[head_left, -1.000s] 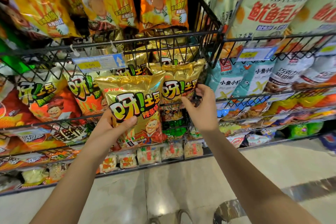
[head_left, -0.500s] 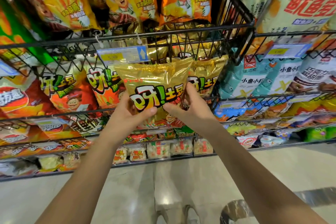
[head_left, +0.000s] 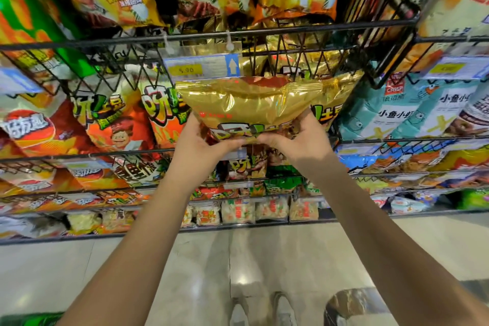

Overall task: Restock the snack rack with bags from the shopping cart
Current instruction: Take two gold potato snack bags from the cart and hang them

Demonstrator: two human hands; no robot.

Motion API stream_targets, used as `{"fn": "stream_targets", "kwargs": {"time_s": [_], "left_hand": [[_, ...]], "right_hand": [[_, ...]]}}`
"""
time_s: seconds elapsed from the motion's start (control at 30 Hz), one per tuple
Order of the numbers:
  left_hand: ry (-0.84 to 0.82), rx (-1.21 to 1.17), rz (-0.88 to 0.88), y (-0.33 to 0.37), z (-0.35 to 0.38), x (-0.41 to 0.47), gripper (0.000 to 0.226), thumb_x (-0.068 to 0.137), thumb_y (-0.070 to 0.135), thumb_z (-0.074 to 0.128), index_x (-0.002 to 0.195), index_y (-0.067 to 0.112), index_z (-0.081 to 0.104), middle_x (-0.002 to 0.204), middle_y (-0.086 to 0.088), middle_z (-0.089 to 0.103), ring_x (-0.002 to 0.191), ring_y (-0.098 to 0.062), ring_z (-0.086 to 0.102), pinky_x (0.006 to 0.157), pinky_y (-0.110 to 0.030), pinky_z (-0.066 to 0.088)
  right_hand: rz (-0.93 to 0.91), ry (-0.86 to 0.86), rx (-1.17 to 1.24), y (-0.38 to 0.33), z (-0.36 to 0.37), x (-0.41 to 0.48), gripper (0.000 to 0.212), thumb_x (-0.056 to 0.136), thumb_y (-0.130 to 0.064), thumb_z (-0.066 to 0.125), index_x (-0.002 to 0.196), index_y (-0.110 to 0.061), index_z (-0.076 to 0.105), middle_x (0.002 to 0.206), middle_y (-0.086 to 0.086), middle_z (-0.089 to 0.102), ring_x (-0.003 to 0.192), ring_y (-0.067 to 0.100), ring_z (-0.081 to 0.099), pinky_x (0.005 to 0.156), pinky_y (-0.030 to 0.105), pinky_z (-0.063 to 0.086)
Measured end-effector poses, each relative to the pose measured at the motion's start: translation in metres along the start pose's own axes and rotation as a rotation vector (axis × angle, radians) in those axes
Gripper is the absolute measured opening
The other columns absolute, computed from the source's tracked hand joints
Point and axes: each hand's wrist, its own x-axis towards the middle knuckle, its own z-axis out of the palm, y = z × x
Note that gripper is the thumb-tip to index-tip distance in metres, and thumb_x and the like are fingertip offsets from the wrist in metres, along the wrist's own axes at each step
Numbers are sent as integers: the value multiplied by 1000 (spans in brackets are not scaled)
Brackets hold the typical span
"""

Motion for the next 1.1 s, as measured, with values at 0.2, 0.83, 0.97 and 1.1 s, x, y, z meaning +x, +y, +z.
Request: {"fn": "stream_targets", "kwargs": {"time_s": [0.2,0.83,0.97,1.1], "left_hand": [[-8,32,-54,-20,0,11,60,81,31,88,121,42,44,118,26,61,106,18,56,94,-16,46],[-91,251,-106,-34,0,53,62,99,60,53,145,21,39,115,12,61,99,3,63,76,-23,43],[-143,293,-134,-37,-2,61,71,98,62,50,153,20,32,125,7,52,109,-14,52,86,-28,40],[-185,380,-187,-38,-3,65,61,102,59,47,143,15,38,94,11,51,82,-6,52,63,-10,40]], "right_hand": [[-31,6,-70,11,17,11,49,86,-24,82,109,-49,46,112,-25,60,105,-14,56,90,8,42],[278,-133,-279,21,51,45,85,105,-52,45,163,-6,2,170,7,16,155,21,18,118,26,17],[342,-152,-352,25,57,50,89,104,-57,40,162,-5,-3,171,12,9,156,27,14,123,36,17],[350,-162,-394,27,57,55,93,102,-61,40,162,-3,-1,171,15,11,156,30,17,122,39,20]]}}
